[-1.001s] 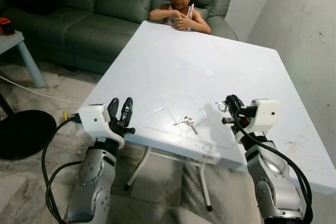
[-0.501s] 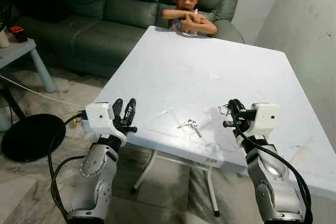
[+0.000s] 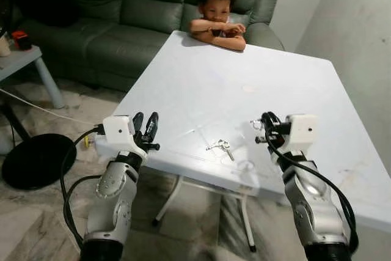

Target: Hang keys on a hook

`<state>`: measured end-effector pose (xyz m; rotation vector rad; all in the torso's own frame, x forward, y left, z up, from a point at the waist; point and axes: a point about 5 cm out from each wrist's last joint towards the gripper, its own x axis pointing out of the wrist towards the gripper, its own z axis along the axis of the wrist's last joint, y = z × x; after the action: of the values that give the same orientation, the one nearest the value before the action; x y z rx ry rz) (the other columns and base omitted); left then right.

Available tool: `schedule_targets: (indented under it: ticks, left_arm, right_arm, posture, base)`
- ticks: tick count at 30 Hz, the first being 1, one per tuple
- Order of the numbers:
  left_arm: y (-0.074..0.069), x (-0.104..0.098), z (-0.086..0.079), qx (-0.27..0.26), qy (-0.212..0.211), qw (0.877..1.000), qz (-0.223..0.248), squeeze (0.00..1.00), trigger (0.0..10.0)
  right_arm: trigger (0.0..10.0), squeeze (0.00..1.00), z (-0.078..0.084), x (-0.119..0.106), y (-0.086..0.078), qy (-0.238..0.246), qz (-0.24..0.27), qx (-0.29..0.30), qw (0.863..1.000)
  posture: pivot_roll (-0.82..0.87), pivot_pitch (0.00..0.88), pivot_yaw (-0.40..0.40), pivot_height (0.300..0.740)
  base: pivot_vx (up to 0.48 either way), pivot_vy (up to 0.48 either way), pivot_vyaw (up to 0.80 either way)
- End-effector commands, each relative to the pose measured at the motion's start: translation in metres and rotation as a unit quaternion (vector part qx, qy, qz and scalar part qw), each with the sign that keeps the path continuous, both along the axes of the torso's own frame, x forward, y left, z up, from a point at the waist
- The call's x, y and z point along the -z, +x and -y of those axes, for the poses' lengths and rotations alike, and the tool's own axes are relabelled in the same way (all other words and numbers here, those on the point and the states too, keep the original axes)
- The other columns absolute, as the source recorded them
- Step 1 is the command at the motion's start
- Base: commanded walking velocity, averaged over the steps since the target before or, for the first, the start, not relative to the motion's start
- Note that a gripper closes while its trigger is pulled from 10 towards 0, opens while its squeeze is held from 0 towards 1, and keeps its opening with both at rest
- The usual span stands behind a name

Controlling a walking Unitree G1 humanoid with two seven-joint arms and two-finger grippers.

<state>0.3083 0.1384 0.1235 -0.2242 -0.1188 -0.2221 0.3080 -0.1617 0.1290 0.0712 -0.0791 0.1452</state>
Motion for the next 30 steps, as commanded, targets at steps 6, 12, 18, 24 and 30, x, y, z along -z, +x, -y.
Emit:
schedule_targets:
  ticks: [6, 12, 18, 24, 30]
  left_arm:
    - [0.004, -0.005, -0.004, -0.013, 0.003, 1.000, 0.003, 0.00, 10.0]
    - [0.008, -0.002, -0.007, -0.022, -0.009, 1.000, -0.012, 0.00, 10.0]
    - [0.011, -0.007, -0.007, -0.034, -0.012, 0.999, -0.008, 0.00, 10.0]
    - [0.011, -0.005, -0.008, -0.042, -0.015, 0.999, -0.023, 0.00, 10.0]
    - [0.012, -0.006, -0.009, -0.046, -0.027, 0.998, -0.026, 0.00, 10.0]
  right_arm:
    - [10.0, 0.00, 0.000, 0.000, 0.002, 0.000, 0.006, 0.016, 1.000]
    - [10.0, 0.00, -0.007, 0.004, 0.001, 0.007, 0.003, 0.012, 1.000]
    - [10.0, 0.00, -0.010, 0.005, 0.003, 0.008, 0.001, 0.009, 1.000]
    - [10.0, 0.00, -0.012, 0.005, 0.003, 0.008, 0.000, 0.008, 1.000]
    - [10.0, 0.00, -0.014, 0.005, 0.002, 0.011, -0.001, 0.007, 1.000]
  posture:
    - [0.14, 0.000, -0.075, 0.740]
    - [0.15, 0.000, -0.080, 0.740]
    - [0.16, 0.000, -0.087, 0.740]
    - [0.16, 0.000, -0.093, 0.740]
    - [0.17, 0.000, -0.093, 0.740]
  base:
    - [0.000, 0.000, -0.77]
    - [0.000, 0.160, -0.77]
    - [0.000, 0.240, -0.78]
    - [0.000, 0.000, -0.78]
    - [0.000, 0.000, -0.78]
